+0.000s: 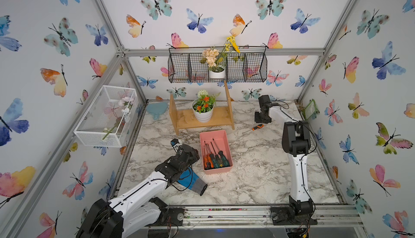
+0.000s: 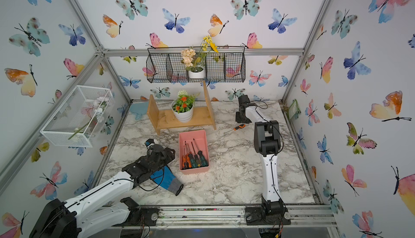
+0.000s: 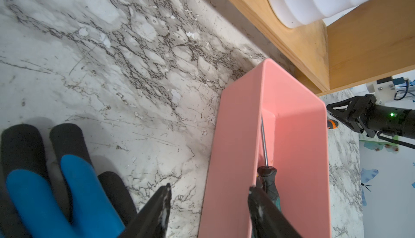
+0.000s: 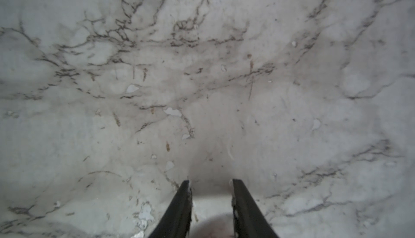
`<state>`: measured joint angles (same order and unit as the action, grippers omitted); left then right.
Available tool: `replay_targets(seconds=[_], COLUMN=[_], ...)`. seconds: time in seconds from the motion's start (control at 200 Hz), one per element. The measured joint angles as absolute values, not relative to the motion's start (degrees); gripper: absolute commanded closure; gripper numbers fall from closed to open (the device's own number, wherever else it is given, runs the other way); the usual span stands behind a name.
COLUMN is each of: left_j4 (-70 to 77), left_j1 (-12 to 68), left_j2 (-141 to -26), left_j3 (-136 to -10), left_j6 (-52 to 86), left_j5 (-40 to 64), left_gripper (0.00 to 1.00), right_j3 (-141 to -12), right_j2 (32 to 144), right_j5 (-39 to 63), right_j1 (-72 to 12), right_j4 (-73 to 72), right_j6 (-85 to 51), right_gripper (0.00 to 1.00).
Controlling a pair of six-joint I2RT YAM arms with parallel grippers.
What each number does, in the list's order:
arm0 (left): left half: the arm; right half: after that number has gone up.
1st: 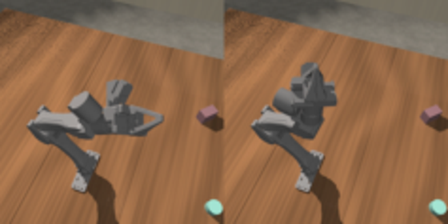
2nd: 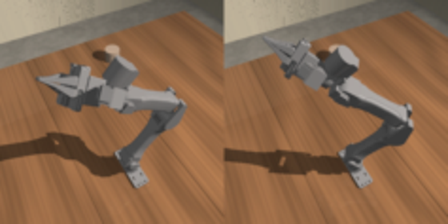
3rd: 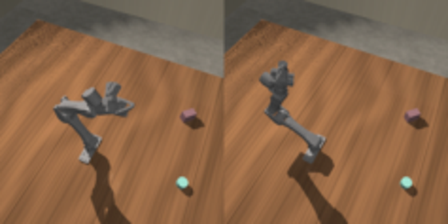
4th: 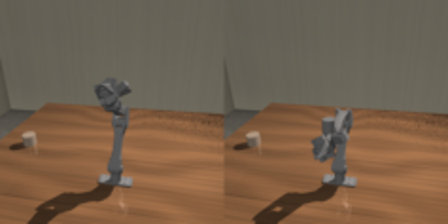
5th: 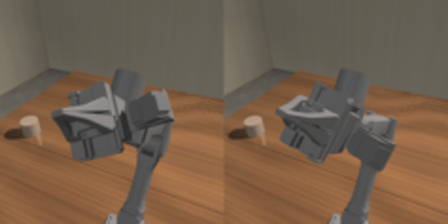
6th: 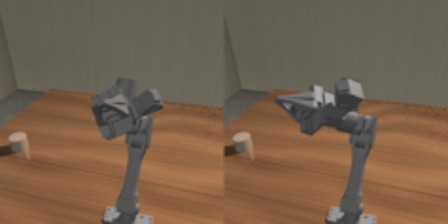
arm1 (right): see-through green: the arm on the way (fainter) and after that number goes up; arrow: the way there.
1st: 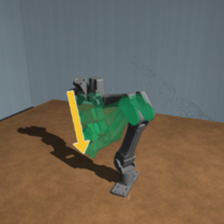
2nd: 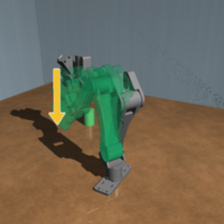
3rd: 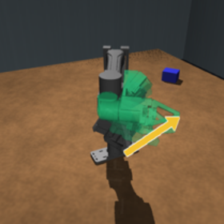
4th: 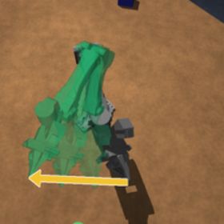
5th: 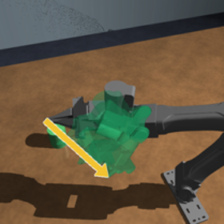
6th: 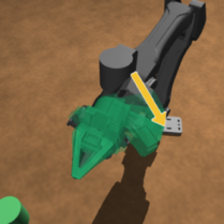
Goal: Put the screwdriver on the desktop into the storage box
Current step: Move the screwdriver to the center of the board.
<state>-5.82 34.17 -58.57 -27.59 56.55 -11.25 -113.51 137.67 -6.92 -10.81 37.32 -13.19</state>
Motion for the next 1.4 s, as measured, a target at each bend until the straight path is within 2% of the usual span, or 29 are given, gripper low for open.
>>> replay_targets(seconds=[0.2,0.551,0.651,0.816,1.086,1.316,1.402], left_j4=[-5.82,-5.82,-5.82,-5.85,-5.91,-6.46,-6.83], left_j1=[33.85,33.80,33.80,33.80,33.80,33.80,33.80], left_j2=[-58.57,-58.57,-58.57,-58.43,-57.58,-57.08,-56.93], left_j3=[-27.57,-27.57,-27.57,-27.57,-27.57,-27.57,-27.57], left_j6=[56.38,56.38,56.38,56.38,56.40,56.38,56.38], left_j5=[-11.20,-11.11,-10.76,-10.37,-10.02,-9.93,-9.91], left_gripper=[0.39,0.39,0.39,0.39,0.39,0.39,0.39], right_j3=[-109.16,-93.62,-89.19,-80.05,-74.85,-71.79,-71.37], right_j2=[134.87,122.78,118.45,107.70,103.85,103.92,103.92], right_j5=[-5.02,-3.27,-2.52,0.73,6.24,7.01,7.14], right_j1=[-10.74,-10.70,-10.70,-10.70,-11.20,-16.86,-18.26], right_j4=[37.45,38.46,37.08,32.38,29.87,31.24,31.29], right_j6=[-13.41,-15.35,-15.62,-15.31,-10.63,-6.35,-5.74], right_gripper=[0.65,0.65,0.59,0.41,0.29,0.28,0.31])
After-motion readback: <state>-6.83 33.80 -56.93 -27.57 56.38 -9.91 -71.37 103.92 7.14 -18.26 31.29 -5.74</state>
